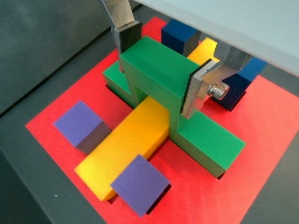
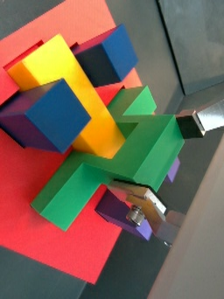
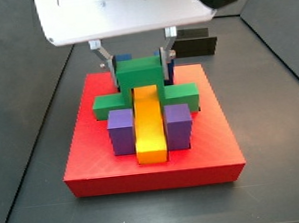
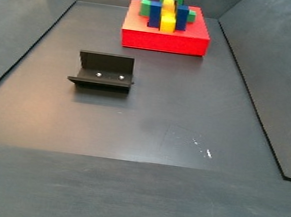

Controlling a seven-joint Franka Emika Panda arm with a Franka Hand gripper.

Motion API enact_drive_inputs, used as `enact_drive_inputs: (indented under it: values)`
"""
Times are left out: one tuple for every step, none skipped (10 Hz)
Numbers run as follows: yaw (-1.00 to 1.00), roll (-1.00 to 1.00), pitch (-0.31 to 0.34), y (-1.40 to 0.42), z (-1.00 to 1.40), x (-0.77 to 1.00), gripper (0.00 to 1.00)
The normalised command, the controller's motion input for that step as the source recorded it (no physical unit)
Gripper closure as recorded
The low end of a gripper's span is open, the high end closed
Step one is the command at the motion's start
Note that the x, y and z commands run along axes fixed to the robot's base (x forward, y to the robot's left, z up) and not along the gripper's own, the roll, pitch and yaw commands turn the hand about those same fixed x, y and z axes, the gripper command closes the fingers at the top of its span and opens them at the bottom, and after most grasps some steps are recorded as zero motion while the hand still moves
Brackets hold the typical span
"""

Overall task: Pick up the green object. Move up. Place the green object on the fixture. Regrasp the green object. Move to above the board. Insert the green object.
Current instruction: Insert the green object.

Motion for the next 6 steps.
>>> enact_drive_inputs:
  values:
    - [0.00,0.19,0.043,0.00,-0.57,0.67,1.00]
    - [0.03,0.34,0.080,-0.11,-0.52,0.52,1.00]
    - [0.12,0.40,0.136,-0.13,-0.34,0.51,1.00]
    - [0.15,0.46,0.171,-0.13,-0.19,0.47,1.00]
    - [0.09,0.45,0.194,-0.13,-0.20,0.53,1.00]
    - [0.06,0.41,0.206,-0.14,-0.27,0.52,1.00]
